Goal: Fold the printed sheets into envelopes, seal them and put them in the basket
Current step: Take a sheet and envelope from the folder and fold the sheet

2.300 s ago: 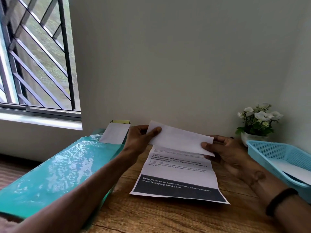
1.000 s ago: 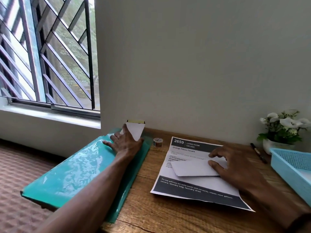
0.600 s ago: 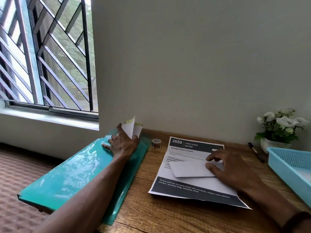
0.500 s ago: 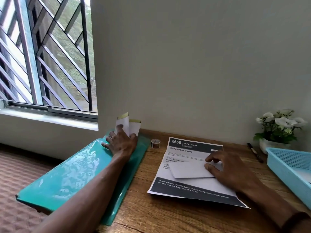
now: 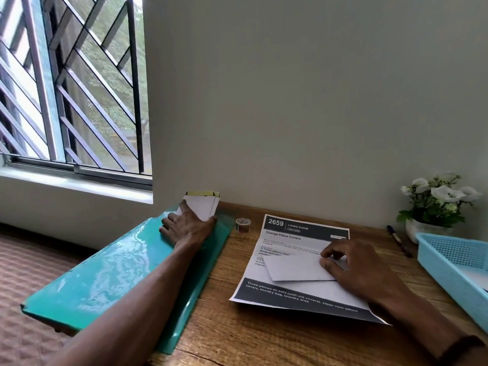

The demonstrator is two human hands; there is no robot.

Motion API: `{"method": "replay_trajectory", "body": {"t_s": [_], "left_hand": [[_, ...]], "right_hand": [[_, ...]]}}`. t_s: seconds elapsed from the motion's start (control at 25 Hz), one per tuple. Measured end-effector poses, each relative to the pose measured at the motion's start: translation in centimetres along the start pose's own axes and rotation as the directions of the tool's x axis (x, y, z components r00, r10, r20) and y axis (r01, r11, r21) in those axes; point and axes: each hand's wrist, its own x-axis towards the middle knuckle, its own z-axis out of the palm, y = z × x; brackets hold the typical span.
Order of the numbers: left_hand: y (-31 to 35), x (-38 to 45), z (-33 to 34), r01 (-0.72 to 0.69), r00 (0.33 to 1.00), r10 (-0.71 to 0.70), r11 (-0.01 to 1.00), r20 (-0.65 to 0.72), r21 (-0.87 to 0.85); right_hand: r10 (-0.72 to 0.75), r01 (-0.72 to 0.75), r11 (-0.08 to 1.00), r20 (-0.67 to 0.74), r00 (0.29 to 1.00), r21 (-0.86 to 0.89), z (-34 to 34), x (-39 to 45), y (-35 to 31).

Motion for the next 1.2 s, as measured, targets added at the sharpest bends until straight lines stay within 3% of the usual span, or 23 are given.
{"method": "replay_trajectory", "body": {"t_s": [0.4, 0.6, 0.72, 0.96, 1.2], "left_hand": [[-0.1, 0.5, -0.6, 0.045, 0.968, -0.11, 0.961, -0.226, -0.274], [0.3, 0.8, -1.1, 0.052, 0.956, -0.154, 0.926, -0.248, -0.373], [1.1, 0.6, -1.4, -0.126, 0.939, -0.044, 0.878, -0.34, -0.461], [3.3, -0.8, -2.5, -0.457, 0.864, 0.183, 0.679, -0.47, -0.575], [6.4, -4.5, -4.4, -0.774, 0.631, 0.47, 0.436, -0.617, -0.459]], "right_hand": [[0.027, -0.027, 0.999, 0.01, 1.0, 0.018, 0.1, 0.0, -0.1], [0.033, -0.033, 0.999, 0.012, 0.999, 0.012, 0.1, 0.0, -0.3], [0.039, -0.04, 0.999, 0.015, 0.999, 0.004, 0.1, -0.1, -0.4], [0.014, -0.013, 1.0, 0.015, 1.0, -0.026, 0.1, -0.1, -0.5], [0.011, -0.01, 1.0, 0.017, 1.0, -0.011, -0.2, -0.1, -0.9]]}}
